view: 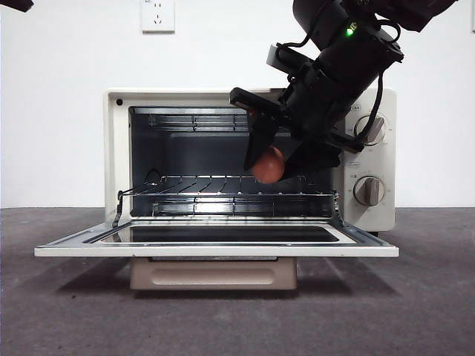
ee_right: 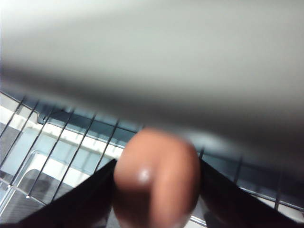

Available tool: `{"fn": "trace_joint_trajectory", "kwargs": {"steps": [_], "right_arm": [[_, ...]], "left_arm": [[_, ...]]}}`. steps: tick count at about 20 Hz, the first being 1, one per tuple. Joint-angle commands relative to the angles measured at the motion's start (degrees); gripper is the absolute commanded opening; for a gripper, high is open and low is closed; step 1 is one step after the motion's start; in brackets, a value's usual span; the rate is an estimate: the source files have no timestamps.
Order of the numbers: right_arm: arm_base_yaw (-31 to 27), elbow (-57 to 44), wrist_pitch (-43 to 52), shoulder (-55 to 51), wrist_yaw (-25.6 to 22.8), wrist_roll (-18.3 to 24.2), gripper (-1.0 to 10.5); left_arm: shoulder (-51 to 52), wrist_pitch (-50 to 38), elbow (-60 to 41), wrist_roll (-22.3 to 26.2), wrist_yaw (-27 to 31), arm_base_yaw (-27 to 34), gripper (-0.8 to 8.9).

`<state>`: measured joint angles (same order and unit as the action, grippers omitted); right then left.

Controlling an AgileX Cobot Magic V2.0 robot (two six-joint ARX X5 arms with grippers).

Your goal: Eggoven

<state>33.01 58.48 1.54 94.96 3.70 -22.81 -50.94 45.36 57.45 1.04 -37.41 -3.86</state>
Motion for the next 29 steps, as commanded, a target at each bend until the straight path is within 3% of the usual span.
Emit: {"fn": "trace_joint_trajectory", "kwargs": {"steps": [1,11,29], "right_arm": [[0.6,1.0,0.4,1.6,-0.7,-0.5,2.6],[1.4,1.0,1.4,1.1,-0.8,-0.6,2.7],[1.7,1.0,-3.4,-6.5,-5.3,-0.4,2.7]], "left_arm": [[-0.3,-0.3,0.5,0.8,-0.1,0.0,0.07],[-0.3,-0.3,0.5,0.8,-0.1,0.0,0.07],[-0.3,-0.4,0.5,0.9,-0.1,-1.2,0.07]]}}
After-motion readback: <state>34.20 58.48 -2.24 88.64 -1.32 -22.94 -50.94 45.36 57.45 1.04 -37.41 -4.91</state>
